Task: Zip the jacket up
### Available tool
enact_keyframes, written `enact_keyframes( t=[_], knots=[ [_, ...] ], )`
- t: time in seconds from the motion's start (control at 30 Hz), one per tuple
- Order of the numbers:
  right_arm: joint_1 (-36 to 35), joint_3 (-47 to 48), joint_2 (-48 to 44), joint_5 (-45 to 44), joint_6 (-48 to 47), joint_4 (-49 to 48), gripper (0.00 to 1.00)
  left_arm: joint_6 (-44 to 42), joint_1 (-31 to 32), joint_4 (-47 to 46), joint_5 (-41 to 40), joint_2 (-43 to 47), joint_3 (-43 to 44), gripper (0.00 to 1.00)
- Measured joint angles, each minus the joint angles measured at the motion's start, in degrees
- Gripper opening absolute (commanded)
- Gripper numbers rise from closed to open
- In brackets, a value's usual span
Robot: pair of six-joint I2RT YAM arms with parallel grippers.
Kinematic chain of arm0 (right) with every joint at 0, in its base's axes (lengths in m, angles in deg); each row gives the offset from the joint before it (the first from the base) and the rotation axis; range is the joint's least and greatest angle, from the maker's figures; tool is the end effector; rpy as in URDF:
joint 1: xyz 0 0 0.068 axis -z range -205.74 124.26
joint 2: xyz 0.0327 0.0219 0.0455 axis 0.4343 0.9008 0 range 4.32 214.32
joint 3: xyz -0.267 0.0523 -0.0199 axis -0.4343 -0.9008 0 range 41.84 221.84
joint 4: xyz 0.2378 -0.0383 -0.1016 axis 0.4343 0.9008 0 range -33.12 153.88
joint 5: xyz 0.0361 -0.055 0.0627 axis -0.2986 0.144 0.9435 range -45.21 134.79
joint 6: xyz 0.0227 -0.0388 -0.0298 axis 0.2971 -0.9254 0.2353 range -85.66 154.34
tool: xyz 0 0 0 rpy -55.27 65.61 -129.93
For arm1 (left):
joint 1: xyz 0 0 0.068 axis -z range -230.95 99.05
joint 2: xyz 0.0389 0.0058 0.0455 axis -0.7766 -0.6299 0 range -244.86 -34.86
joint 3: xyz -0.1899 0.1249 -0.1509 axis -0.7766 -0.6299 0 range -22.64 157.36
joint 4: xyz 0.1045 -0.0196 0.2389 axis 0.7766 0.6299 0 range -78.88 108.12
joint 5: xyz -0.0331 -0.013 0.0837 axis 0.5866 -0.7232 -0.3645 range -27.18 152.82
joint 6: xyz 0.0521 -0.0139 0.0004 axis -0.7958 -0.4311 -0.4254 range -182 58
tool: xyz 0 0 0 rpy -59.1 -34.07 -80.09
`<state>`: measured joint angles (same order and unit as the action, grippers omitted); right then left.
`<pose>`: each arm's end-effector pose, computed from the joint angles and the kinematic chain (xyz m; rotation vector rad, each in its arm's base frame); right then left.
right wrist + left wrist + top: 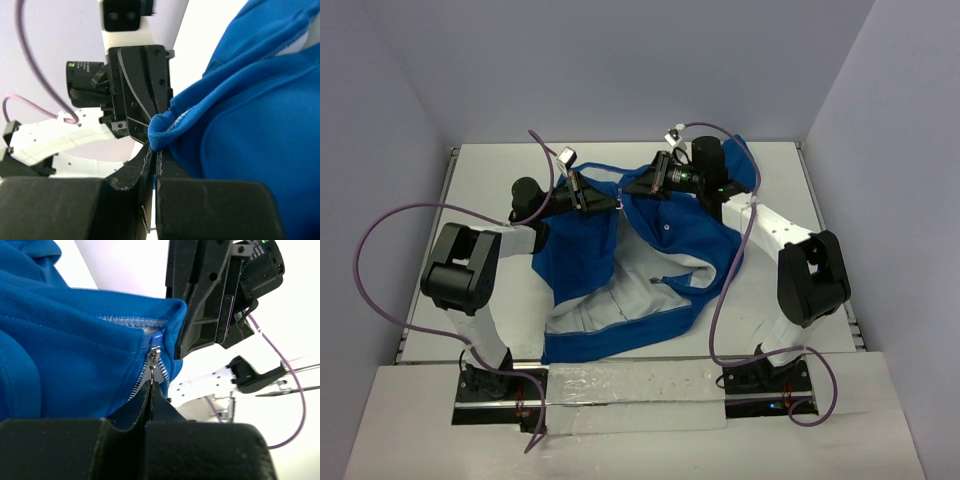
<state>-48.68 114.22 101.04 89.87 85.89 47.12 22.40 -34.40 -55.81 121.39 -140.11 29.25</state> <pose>0.3536 0.1771 0.3044 -0.1260 2.0681 1.5751 0.3497 -0.1357 0.2292 0.0499 1.8483 -2.0130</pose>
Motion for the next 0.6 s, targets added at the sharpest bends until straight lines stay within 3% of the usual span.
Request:
enact_keyframes(
  t=[0.2, 0.6],
  knots=[
    [0.0, 3.1, 1.2, 0.6, -4.5, 0.5, 0.00, 5.4, 0.2, -3.7, -0.5, -0.7, -0.2, 0.00],
    [1.6, 7.5, 2.9, -1.4, -11.7, 2.7, 0.00, 4.2, 1.5, 0.0, -1.0, 1.6, -1.7, 0.00]
  ],
)
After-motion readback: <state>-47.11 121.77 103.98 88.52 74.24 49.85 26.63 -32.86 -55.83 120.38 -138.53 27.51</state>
